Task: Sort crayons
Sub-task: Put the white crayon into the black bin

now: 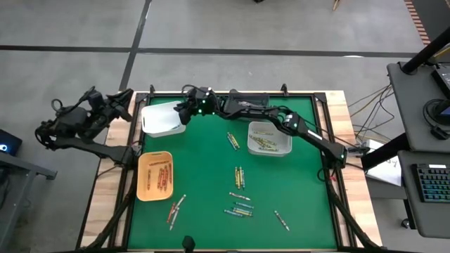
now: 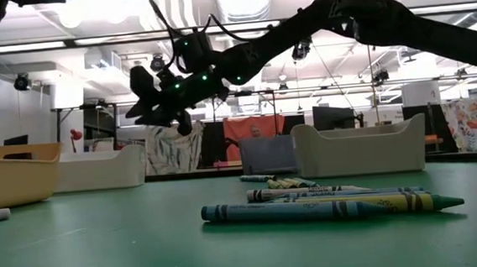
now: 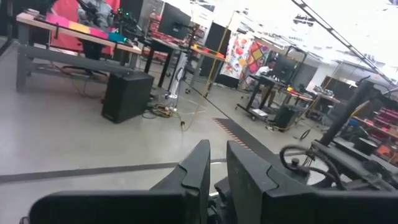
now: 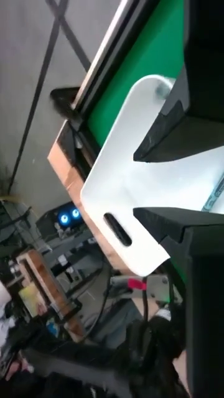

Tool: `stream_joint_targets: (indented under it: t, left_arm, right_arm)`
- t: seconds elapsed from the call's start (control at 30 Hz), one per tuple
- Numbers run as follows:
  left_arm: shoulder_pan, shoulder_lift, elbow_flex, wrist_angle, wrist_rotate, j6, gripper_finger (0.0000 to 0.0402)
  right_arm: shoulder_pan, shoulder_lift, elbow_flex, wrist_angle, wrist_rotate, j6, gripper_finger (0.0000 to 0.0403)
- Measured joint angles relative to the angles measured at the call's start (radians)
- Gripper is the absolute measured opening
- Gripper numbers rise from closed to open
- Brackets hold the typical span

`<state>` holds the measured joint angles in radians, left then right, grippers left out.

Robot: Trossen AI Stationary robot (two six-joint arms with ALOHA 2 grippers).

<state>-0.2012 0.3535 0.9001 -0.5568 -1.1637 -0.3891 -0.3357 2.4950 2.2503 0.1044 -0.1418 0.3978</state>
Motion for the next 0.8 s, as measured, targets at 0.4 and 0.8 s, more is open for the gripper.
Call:
stream_joint_targets:
  t: [0.4, 0.8]
  left_arm:
    - [0.000, 0.122, 0.000, 0.013, -0.005, -0.043, 0.0036]
    - [0.035, 0.303, 0.001, 0.102, -0.016, -0.071, 0.0036]
  right_arm:
    - [-0.060, -0.132, 0.098, -0.268, -0.154, -0.082, 0.0114]
    - [-0.097, -0.421, 0.104, -0.858, -0.131, -0.186, 0.0080]
